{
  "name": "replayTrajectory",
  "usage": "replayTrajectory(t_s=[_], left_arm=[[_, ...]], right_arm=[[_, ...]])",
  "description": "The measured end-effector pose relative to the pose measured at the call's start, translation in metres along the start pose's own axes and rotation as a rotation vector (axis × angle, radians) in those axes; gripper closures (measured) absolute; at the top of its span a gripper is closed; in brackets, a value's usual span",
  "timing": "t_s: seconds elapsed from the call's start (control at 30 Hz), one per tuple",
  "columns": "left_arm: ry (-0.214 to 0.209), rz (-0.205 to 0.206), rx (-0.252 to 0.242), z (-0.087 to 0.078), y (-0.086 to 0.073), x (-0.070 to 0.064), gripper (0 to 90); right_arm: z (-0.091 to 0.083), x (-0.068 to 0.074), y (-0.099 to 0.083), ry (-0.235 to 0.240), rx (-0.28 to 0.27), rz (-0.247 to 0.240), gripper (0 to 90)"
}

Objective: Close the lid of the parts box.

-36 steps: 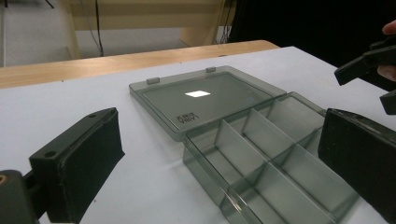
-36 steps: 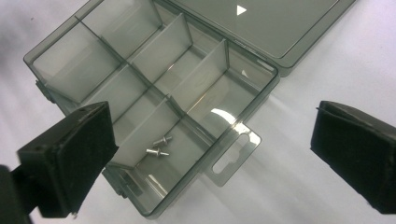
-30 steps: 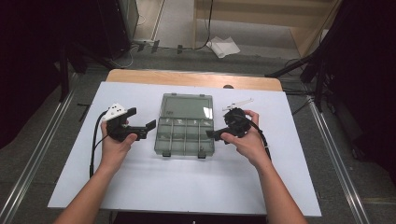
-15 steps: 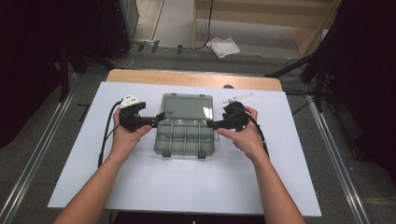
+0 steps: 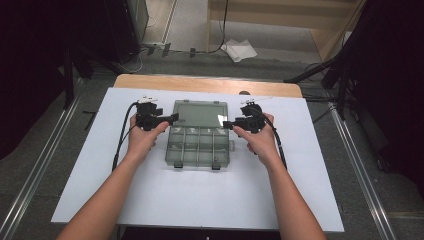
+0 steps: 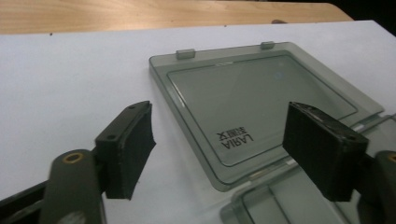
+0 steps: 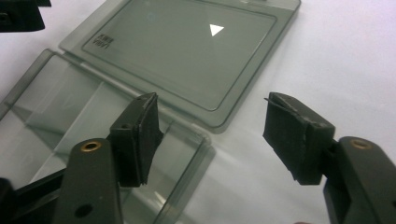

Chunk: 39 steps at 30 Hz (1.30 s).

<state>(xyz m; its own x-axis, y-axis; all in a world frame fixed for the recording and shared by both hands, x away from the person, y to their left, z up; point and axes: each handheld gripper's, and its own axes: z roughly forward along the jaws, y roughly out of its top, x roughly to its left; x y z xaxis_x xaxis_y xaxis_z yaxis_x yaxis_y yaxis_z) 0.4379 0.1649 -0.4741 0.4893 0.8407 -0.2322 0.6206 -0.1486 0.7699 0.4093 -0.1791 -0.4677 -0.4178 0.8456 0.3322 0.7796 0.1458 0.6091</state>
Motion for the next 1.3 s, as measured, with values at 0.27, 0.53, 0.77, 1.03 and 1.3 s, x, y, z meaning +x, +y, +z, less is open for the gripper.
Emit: replayTrajectory(t_s=[0.27,0.53,0.77,1.03,1.3], left_arm=[[-0.036,-0.037,0.030,0.013,-0.003,0.011,40.8],[-0.037,-0.051,0.078,0.023,0.002,0.007,41.8],[-0.037,-0.069,0.113,0.031,0.000,0.010,41.9],[-0.059,-0.076,0.125,0.036,-0.001,0.008,42.5],[-0.060,-0.096,0.100,0.033,0.001,0.010,51.6]], right_arm=[[0.012,-0.009,0.001,0.021,-0.007,0.044,45.8],[0.027,-0.015,0.005,0.028,0.013,0.098,49.1],[0.040,-0.020,0.007,0.064,0.025,0.157,50.5],[0.049,-0.022,0.009,0.084,0.050,0.179,49.5],[0.045,-0.023,0.009,0.089,0.014,0.149,57.6]])
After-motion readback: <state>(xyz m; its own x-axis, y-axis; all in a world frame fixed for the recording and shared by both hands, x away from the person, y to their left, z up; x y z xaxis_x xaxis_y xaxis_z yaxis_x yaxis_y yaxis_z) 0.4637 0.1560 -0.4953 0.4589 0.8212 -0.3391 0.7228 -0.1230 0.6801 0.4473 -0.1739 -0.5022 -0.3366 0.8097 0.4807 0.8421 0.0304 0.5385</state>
